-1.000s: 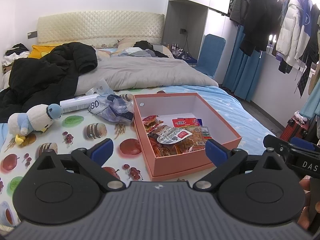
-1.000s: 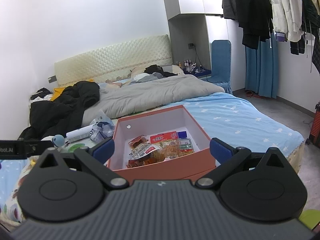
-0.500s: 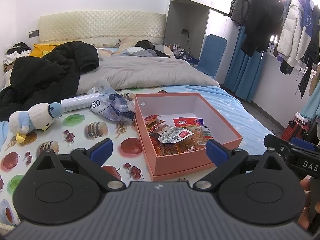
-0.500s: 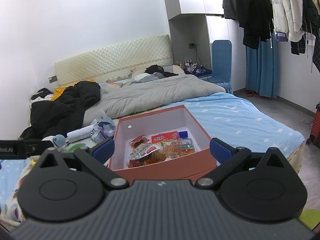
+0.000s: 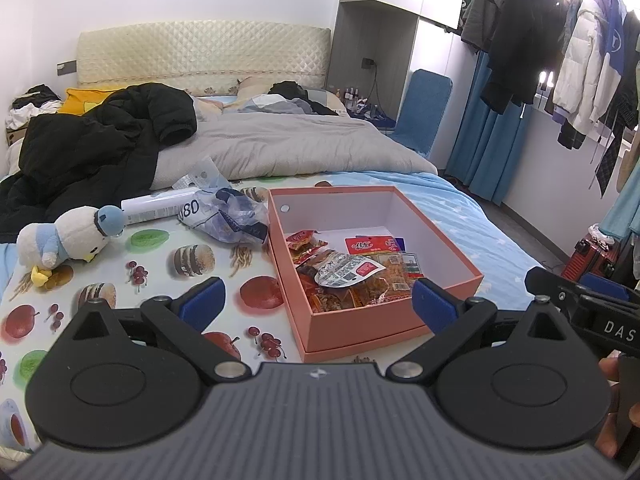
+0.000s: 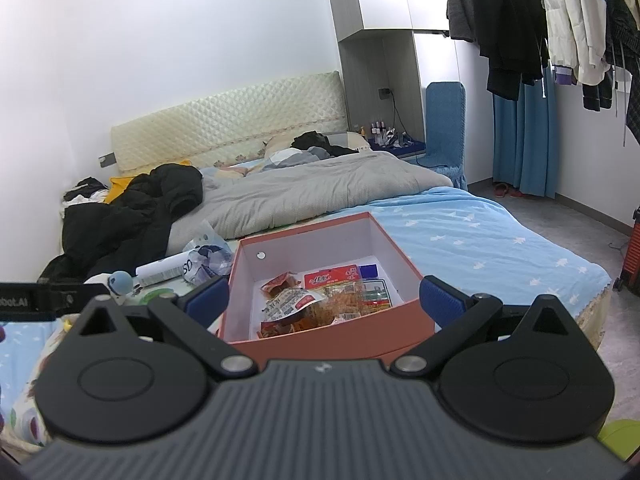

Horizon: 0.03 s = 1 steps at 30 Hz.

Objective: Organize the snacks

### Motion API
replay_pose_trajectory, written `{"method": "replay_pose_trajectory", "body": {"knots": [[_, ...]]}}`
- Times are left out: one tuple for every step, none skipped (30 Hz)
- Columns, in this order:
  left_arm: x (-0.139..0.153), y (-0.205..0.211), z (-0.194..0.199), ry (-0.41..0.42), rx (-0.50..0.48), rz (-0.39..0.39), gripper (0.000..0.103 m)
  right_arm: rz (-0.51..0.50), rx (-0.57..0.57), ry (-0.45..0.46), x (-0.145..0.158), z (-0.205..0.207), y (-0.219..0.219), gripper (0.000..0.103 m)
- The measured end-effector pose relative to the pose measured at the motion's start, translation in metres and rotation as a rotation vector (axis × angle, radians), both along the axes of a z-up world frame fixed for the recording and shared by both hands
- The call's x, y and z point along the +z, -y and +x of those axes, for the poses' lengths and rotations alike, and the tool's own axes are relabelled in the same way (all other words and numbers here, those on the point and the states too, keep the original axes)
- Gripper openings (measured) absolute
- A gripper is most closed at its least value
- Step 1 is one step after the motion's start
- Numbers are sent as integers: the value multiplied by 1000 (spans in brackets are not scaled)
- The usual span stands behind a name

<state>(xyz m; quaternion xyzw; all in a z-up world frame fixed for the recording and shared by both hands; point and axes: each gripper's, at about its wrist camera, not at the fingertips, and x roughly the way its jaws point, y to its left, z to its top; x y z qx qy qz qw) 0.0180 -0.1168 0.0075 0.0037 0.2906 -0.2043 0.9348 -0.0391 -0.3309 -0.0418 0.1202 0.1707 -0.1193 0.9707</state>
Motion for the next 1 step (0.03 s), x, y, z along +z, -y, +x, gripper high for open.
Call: {"method": "replay_pose_trajectory", "body": {"knots": [[-1, 0, -1, 1, 0, 1, 101, -1, 0, 0, 0, 0, 0, 103]]}}
